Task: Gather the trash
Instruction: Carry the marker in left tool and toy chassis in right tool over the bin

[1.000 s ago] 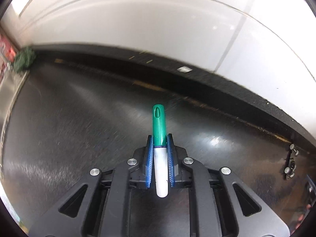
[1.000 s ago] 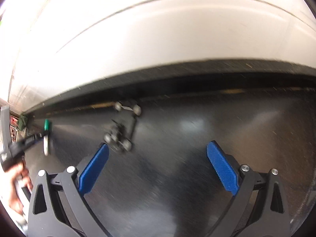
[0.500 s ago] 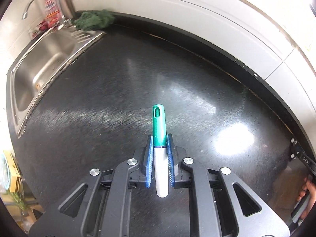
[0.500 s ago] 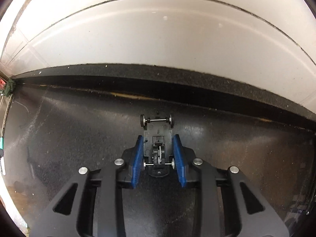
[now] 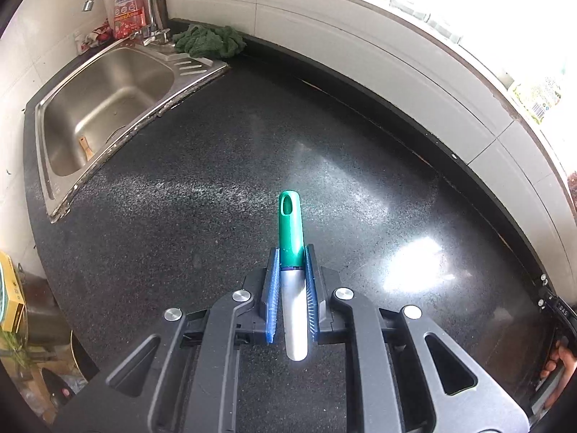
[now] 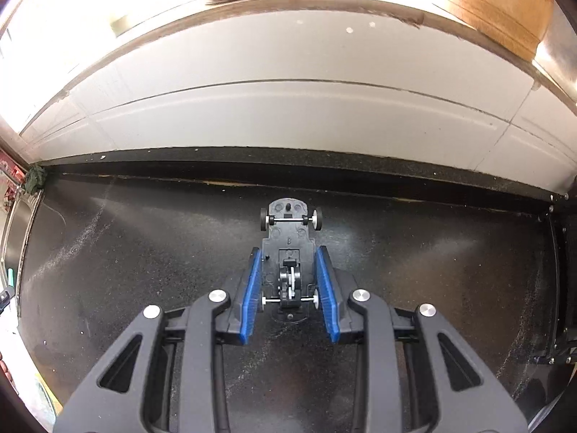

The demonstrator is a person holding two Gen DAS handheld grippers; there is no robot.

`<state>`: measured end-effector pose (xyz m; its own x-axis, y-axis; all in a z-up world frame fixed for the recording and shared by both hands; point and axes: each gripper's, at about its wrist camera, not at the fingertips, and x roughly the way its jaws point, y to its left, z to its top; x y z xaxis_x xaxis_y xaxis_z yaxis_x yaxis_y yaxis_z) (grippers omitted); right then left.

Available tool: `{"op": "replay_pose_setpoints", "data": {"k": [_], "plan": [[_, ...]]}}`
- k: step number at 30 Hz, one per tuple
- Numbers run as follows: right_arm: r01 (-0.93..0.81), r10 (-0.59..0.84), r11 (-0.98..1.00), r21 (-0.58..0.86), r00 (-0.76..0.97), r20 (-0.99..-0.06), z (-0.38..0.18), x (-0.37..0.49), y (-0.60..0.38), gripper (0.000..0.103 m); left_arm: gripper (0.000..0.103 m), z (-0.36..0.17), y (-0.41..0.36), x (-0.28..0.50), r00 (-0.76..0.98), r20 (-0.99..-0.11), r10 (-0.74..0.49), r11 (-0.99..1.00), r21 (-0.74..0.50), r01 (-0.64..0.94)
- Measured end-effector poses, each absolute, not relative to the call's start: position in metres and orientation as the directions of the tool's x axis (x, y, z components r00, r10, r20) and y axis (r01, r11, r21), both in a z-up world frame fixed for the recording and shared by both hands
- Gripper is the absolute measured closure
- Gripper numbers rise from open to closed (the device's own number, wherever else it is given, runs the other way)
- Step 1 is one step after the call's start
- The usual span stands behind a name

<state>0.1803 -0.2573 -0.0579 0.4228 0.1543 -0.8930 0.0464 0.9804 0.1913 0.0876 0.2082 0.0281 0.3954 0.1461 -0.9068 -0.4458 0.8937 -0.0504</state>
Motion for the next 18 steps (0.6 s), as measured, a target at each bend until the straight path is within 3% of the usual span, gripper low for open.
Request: {"op": "replay_pose_setpoints", "data": {"k": [18], "plan": [[-0.399, 0.373, 0.889, 0.223, 0.352, -0.858, -0.017, 0.165, -0.044, 0.073, 0.09, 0.045, 0.32, -0.075, 0.318, -0.898, 0.305, 0.681, -0.028, -0.731]]}}
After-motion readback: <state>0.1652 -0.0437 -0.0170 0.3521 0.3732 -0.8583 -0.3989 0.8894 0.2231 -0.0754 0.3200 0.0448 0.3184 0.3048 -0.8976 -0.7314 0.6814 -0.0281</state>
